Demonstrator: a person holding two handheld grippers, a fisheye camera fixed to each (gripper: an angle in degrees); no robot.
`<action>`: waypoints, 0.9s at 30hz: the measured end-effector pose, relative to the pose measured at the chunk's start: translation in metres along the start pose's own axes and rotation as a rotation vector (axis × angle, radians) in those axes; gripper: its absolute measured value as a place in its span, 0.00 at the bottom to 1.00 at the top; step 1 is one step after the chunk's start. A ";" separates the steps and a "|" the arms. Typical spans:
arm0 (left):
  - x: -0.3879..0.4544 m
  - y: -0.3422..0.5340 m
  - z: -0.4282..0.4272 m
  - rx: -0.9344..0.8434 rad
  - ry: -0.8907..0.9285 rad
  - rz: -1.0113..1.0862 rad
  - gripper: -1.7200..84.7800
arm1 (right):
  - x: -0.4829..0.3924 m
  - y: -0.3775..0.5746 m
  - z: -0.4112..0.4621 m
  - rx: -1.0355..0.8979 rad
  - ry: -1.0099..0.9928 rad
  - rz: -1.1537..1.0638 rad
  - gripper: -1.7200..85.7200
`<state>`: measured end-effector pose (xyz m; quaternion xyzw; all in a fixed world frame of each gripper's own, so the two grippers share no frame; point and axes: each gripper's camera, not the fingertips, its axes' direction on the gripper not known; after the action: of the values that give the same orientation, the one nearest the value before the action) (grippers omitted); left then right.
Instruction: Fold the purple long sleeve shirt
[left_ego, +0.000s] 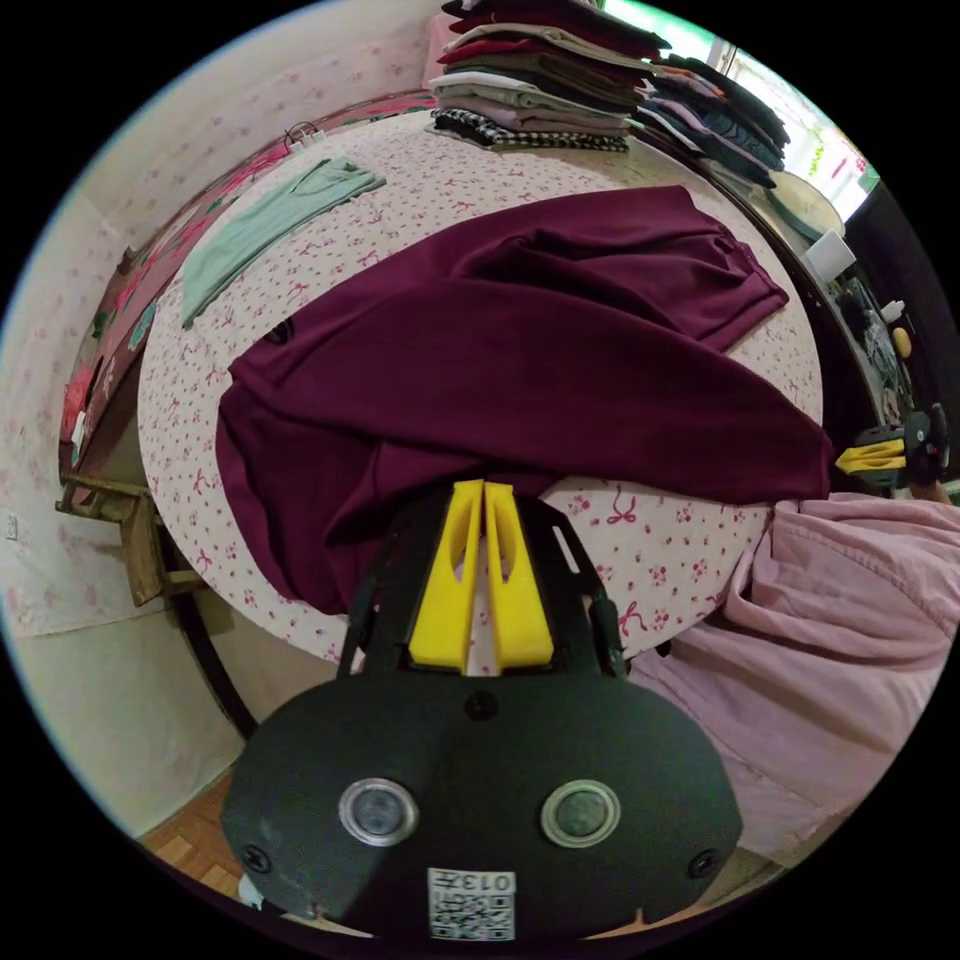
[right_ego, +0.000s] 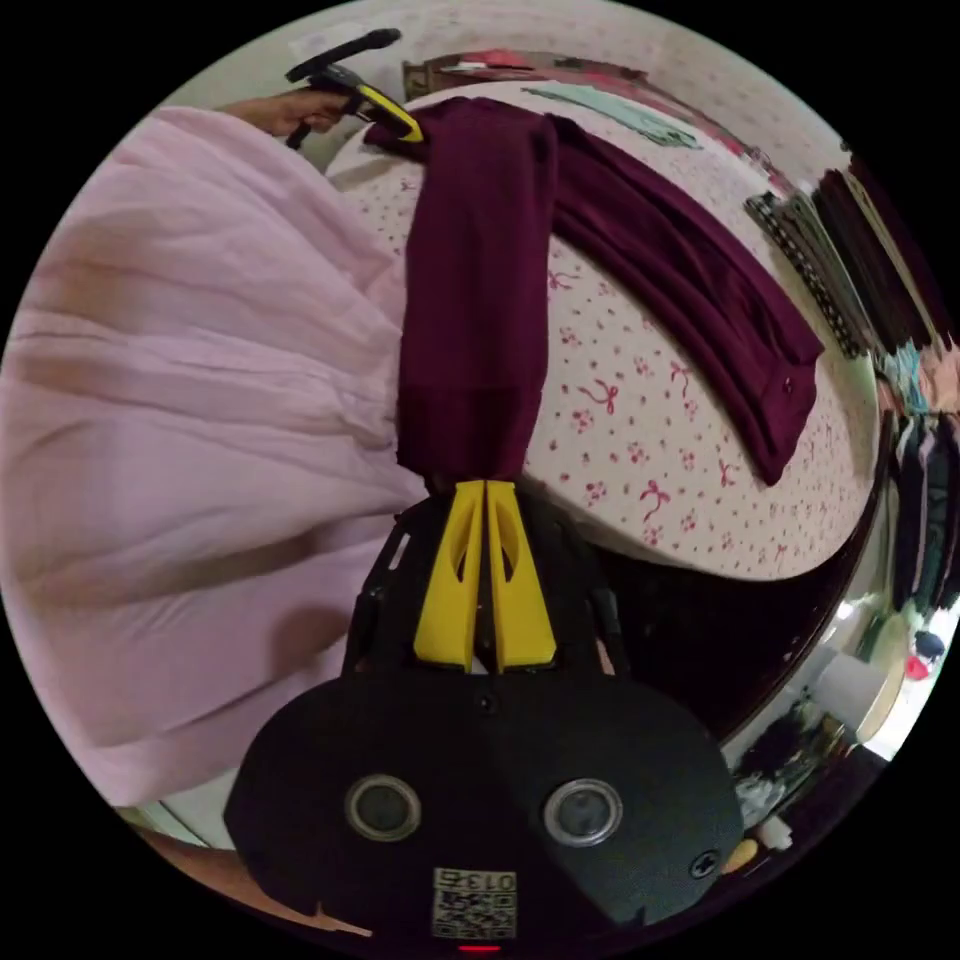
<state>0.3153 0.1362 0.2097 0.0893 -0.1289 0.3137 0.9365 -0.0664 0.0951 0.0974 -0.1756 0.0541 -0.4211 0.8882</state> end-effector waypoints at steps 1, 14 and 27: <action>0.001 -0.001 -0.003 0.012 -0.005 -0.002 0.02 | 0.010 0.002 -0.001 0.014 -0.072 0.060 0.03; 0.054 -0.043 0.015 -0.090 -0.039 0.246 0.02 | 0.070 -0.005 -0.011 0.214 -0.215 0.369 0.09; 0.051 -0.081 0.016 -0.083 -0.136 0.209 0.02 | 0.088 -0.192 -0.015 0.335 -0.171 0.128 0.08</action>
<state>0.4013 0.0971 0.2334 0.0578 -0.2135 0.3974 0.8906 -0.1538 -0.0882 0.1567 -0.0565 -0.0814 -0.3506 0.9313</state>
